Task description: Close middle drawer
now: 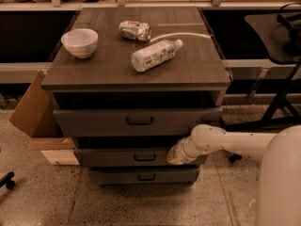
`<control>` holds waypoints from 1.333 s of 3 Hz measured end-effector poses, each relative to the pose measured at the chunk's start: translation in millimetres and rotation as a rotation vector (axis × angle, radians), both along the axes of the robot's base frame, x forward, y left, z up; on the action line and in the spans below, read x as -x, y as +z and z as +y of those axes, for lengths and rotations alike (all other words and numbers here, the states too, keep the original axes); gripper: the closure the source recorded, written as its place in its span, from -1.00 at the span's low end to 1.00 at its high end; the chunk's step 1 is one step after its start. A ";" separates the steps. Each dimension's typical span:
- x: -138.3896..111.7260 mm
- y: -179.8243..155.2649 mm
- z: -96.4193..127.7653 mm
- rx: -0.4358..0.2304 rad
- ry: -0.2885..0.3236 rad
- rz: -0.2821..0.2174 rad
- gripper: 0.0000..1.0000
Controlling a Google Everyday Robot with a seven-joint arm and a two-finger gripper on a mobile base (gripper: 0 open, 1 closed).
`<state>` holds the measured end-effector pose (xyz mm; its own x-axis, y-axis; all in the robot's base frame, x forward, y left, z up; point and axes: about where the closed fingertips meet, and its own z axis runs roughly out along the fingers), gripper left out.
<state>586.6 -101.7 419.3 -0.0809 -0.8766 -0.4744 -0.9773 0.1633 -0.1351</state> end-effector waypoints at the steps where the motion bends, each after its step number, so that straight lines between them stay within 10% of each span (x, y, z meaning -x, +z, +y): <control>1: 0.1 -1.8 1.8 -0.002 -0.029 -0.028 1.00; 4: -3.4 -3.5 -3.9 -0.005 -0.088 -0.106 1.00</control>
Offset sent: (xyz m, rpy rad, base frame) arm 0.0029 -0.0010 -0.0054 -0.0063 -0.1026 -0.0857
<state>589.9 -105.7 415.8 -0.1062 -0.8662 -0.4883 -0.9394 0.2484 -0.2362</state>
